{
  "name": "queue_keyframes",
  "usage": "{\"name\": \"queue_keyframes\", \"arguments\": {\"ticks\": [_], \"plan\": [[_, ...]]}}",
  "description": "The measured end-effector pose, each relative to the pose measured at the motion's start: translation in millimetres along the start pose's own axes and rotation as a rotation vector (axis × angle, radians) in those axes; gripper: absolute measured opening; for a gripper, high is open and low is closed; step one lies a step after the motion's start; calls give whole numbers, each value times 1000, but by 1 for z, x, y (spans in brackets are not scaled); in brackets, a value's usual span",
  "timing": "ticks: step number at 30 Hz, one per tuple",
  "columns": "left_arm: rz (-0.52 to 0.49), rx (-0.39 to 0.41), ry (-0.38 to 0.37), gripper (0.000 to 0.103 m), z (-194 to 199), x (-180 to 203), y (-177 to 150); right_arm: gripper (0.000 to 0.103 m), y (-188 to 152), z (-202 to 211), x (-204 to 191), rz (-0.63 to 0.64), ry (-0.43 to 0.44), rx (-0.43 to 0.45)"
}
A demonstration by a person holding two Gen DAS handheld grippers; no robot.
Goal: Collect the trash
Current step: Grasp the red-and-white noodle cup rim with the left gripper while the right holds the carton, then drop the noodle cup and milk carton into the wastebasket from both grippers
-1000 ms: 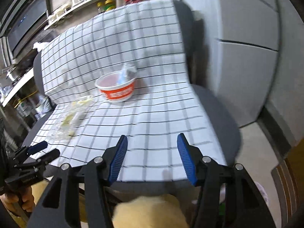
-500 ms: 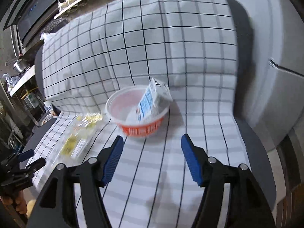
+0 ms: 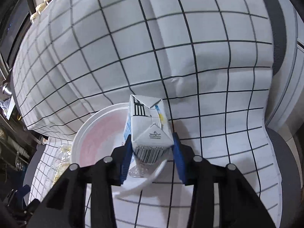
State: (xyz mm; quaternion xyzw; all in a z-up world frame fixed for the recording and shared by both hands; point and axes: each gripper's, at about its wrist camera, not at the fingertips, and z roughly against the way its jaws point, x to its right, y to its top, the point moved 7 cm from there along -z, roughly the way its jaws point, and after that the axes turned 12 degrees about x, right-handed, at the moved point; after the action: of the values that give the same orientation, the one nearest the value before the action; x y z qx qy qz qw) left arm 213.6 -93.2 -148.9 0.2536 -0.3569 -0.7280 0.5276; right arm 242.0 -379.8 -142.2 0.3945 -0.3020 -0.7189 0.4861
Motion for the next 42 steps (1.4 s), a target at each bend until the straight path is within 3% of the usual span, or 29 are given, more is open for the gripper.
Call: {"name": "queue_keyframes", "arguments": {"ticks": [5,13,15,18,21,26,29,31,35,37,42], "plan": [[-1,5,-25,80,15,10,-6,38,-19,47,-12,-29,77,-57],[-27,26,-68,80,49,31,-14,38,-56,155,-33,-21,185,-113],[-28,38,-75,80,57,36,-13,38,-56,179,-37,28,144,-51],[-29,49,-87,80,66,43,-11,38,-44,212,-36,108,56,128],[-45,55,-108,80,71,57,-8,38,-32,245,-24,116,-2,253],[-40,74,-177,79,66,85,4,38,-37,274,9,108,-111,320],[-10,69,-204,67,49,101,13,38,-49,282,33,84,-157,311],[-19,47,-188,51,33,109,15,38,-59,287,46,64,-172,303],[-18,-24,-167,28,6,115,11,38,-79,299,68,18,-193,286],[0,-40,-184,7,2,115,7,38,-87,304,75,4,-199,281],[-4,11,-227,6,24,119,2,38,-98,315,85,-21,-211,283]]}}
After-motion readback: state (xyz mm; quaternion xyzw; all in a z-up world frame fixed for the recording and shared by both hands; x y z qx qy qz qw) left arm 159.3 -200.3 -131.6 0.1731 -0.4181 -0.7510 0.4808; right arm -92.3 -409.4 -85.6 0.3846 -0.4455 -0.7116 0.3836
